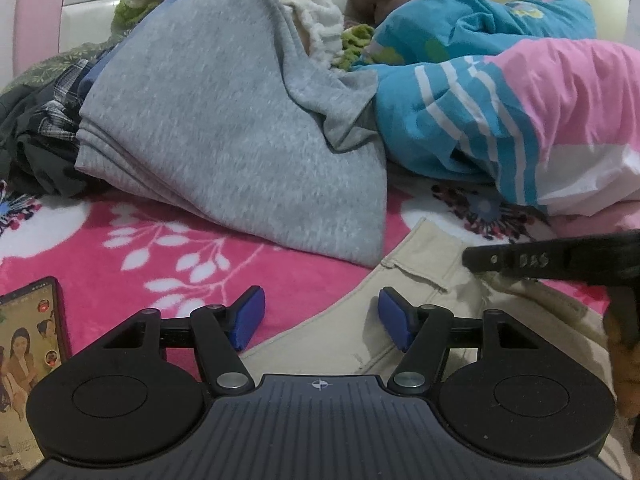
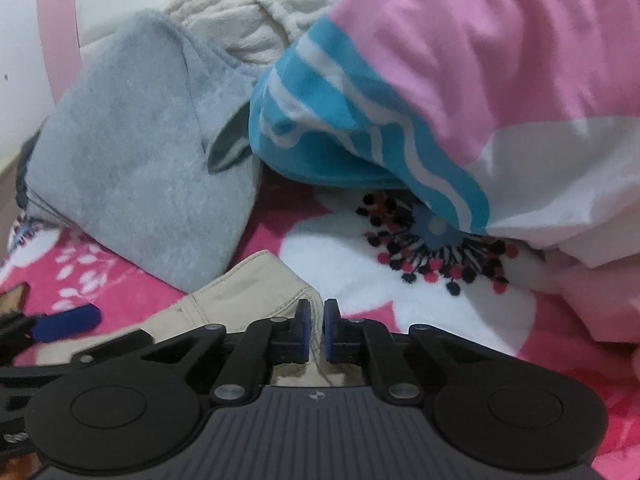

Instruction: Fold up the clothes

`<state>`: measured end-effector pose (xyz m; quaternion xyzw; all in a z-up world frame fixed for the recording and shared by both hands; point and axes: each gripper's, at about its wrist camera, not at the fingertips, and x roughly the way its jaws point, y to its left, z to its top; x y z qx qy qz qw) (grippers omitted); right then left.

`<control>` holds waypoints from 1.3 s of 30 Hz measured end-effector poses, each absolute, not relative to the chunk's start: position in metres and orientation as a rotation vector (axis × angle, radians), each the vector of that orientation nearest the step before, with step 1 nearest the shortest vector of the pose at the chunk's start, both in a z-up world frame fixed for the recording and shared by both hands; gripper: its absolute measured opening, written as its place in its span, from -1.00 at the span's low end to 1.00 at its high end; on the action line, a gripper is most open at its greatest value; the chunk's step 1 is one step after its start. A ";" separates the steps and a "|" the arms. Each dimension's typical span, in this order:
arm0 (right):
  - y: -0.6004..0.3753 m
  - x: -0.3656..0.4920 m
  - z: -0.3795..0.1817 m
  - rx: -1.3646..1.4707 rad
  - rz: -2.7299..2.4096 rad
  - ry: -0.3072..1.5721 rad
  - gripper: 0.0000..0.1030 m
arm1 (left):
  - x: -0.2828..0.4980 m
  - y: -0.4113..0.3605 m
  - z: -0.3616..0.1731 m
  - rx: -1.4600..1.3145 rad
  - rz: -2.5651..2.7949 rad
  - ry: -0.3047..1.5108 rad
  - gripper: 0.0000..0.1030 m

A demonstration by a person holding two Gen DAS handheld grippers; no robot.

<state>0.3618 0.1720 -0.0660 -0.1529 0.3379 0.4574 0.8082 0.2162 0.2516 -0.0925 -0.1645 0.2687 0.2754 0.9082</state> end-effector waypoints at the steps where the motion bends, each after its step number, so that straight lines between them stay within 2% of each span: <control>1: 0.173 0.362 -0.069 -0.334 0.970 0.719 -0.85 | 0.216 0.251 -0.093 -0.336 0.570 0.555 0.25; 4: 0.174 0.360 -0.066 -0.343 0.938 0.712 -0.71 | 0.217 0.250 -0.093 -0.325 0.573 0.552 0.25; 5: 0.172 0.360 -0.062 -0.343 0.924 0.712 -0.57 | 0.216 0.250 -0.092 -0.329 0.573 0.550 0.25; 6: 0.167 0.359 -0.054 -0.329 0.906 0.708 -0.53 | 0.215 0.251 -0.092 -0.338 0.570 0.547 0.26; 12: 0.073 0.345 0.012 -0.059 0.868 0.717 -0.52 | 0.204 0.260 -0.078 -0.376 0.555 0.492 0.28; 15: 0.020 0.307 0.029 -0.040 0.867 0.722 -0.51 | 0.199 0.259 -0.072 -0.401 0.519 0.463 0.29; 23: -0.046 0.169 0.004 -0.064 0.861 0.723 -0.52 | 0.177 0.265 -0.065 -0.512 0.388 0.456 0.33; 30: -0.076 0.117 -0.007 -0.150 0.713 0.577 -0.52 | 0.109 0.278 -0.057 -0.682 0.181 0.458 0.37; 34: -0.087 0.110 -0.019 -0.118 0.679 0.564 -0.52 | 0.105 0.254 -0.052 -0.583 0.117 0.492 0.36; 39: -0.096 0.117 -0.026 -0.026 0.650 0.555 -0.55 | 0.135 0.186 -0.045 -0.222 0.018 0.502 0.35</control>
